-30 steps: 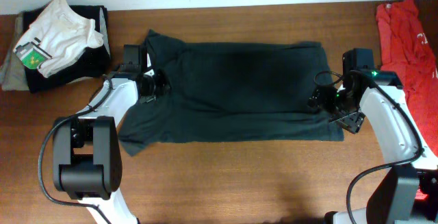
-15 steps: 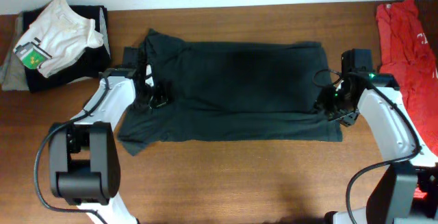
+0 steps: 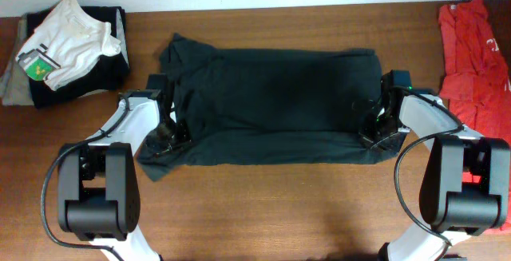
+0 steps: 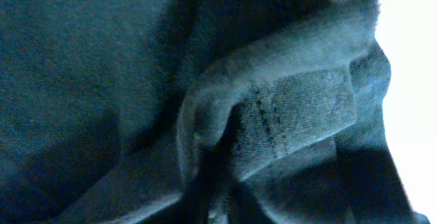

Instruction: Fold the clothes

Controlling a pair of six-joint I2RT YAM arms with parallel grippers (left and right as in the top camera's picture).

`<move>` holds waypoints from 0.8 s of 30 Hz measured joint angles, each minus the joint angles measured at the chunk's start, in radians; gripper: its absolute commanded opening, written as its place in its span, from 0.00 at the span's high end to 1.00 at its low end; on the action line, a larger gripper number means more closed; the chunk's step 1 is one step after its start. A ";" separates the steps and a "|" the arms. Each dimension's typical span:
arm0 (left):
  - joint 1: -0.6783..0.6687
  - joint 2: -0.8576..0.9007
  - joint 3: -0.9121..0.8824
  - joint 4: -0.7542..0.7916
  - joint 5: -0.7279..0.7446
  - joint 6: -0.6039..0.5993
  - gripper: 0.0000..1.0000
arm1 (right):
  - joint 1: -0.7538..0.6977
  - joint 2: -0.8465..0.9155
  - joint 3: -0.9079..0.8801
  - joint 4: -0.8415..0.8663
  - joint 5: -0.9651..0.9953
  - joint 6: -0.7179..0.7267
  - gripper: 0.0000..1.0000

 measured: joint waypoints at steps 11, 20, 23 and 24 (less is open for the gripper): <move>0.172 -0.036 -0.034 -0.233 -0.154 -0.126 0.99 | 0.004 0.003 0.000 -0.178 0.093 0.180 0.96; 0.169 -0.387 -0.039 -0.040 -0.038 -0.099 0.44 | 0.004 -0.325 -0.001 -0.269 0.200 0.233 0.01; 0.122 -0.391 -0.038 0.055 0.140 -0.037 0.15 | 0.004 -0.331 0.010 -0.266 0.192 0.217 0.01; 0.098 -0.388 -0.038 0.065 0.166 -0.034 0.15 | 0.004 -0.331 0.010 -0.264 0.191 0.216 0.01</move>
